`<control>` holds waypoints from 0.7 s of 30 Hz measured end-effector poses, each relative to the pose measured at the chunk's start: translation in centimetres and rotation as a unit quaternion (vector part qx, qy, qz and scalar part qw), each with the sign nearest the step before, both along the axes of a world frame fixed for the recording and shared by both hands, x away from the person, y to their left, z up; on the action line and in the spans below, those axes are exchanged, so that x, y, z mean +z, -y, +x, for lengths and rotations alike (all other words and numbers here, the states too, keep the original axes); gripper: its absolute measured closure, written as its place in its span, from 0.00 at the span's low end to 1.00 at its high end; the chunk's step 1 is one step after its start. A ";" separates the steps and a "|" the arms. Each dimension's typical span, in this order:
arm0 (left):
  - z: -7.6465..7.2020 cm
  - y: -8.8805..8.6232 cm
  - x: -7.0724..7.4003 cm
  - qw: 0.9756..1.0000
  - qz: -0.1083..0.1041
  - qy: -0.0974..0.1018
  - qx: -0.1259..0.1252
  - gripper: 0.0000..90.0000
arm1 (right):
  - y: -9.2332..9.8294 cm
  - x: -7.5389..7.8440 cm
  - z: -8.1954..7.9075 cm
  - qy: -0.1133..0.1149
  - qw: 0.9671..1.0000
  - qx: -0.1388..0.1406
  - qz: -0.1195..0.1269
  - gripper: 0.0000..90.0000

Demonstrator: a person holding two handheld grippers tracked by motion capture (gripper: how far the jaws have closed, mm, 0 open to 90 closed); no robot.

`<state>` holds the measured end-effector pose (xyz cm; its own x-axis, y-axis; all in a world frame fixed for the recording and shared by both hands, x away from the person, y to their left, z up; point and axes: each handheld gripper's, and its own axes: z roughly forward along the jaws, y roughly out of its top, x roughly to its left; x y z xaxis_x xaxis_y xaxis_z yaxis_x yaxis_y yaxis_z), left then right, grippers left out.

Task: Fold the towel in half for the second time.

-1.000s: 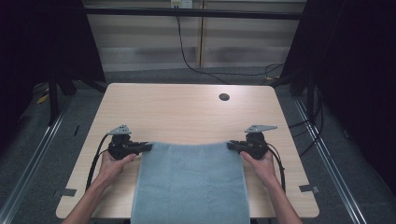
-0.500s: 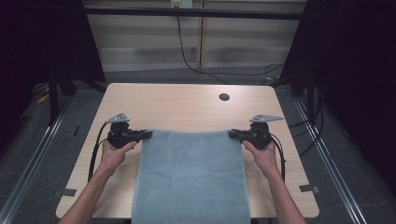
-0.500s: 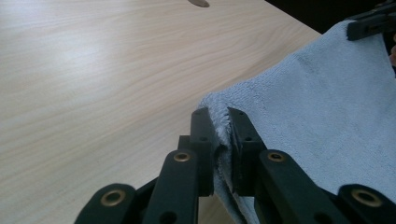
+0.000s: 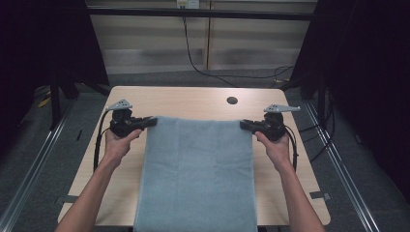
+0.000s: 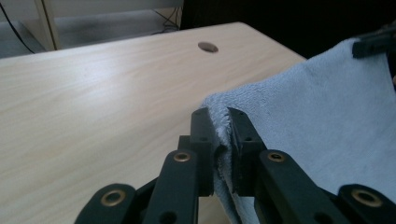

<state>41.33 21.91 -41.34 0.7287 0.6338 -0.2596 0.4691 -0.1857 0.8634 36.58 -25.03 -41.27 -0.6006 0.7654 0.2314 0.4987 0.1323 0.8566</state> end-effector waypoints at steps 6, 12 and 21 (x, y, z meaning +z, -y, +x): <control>0.8 0.5 1.0 1.000 -0.010 0.012 0.007 0.91 | 0.3 1.2 0.5 0.007 1.000 -0.009 -0.012 0.92; 0.9 0.7 2.8 0.999 0.000 0.034 0.009 0.92 | 0.6 2.7 0.9 0.012 1.000 -0.021 -0.012 0.92; 0.9 0.5 4.8 0.998 0.010 0.059 0.015 0.92 | 0.0 4.9 2.7 0.016 0.999 -0.019 -0.041 0.92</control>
